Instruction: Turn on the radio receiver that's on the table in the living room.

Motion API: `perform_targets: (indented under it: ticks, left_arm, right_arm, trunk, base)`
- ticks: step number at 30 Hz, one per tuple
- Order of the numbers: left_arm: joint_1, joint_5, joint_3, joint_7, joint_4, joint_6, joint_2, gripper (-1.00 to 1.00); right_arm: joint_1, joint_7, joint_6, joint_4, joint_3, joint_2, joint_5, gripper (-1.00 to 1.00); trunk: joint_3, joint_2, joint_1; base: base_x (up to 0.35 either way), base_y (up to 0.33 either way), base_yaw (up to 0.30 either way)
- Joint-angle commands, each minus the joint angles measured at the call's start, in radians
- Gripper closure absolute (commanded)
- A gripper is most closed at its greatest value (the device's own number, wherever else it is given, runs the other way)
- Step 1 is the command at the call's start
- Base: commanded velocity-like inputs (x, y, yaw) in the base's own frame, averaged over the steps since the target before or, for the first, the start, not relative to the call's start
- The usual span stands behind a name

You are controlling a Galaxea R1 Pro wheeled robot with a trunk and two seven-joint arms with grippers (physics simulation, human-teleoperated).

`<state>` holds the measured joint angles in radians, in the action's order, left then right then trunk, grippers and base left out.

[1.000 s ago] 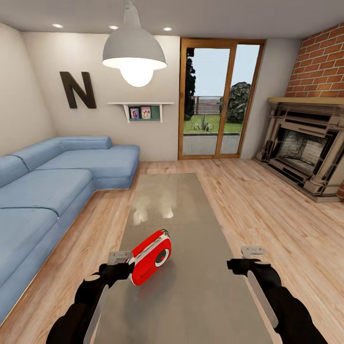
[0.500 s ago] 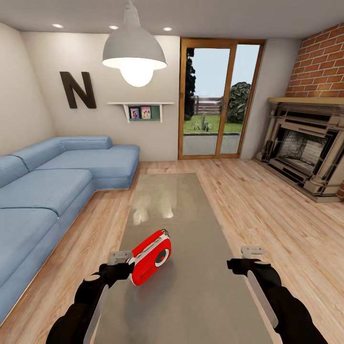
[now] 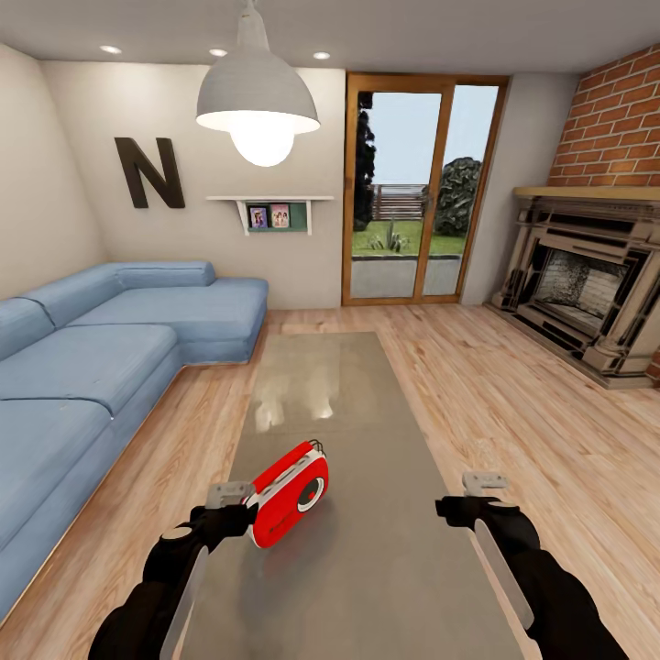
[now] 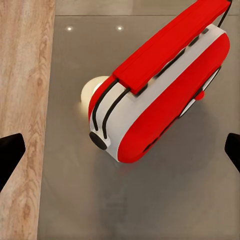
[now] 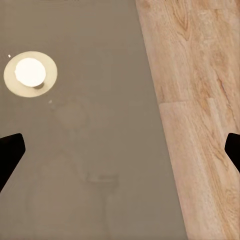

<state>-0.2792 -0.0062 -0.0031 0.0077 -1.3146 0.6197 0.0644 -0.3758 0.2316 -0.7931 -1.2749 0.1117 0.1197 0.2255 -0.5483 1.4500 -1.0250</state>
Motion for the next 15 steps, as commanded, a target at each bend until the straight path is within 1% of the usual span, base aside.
perform_targets:
  ticks: [1,15]
  left_arm:
    - [0.000,0.000,0.000,0.000,0.000,0.000,0.000,-1.00]
    - [0.000,0.000,0.000,0.000,0.000,0.000,0.000,-1.00]
  right_arm:
    - [0.000,0.000,0.000,-0.001,0.000,0.000,0.000,-1.00]
    - [0.000,0.000,0.000,-0.001,0.000,0.000,0.000,-1.00]
  trunk:
    - [0.000,0.000,0.000]
    - [0.000,0.000,0.000]
  base:
    - [0.000,0.000,0.000]
    - [0.000,0.000,0.000]
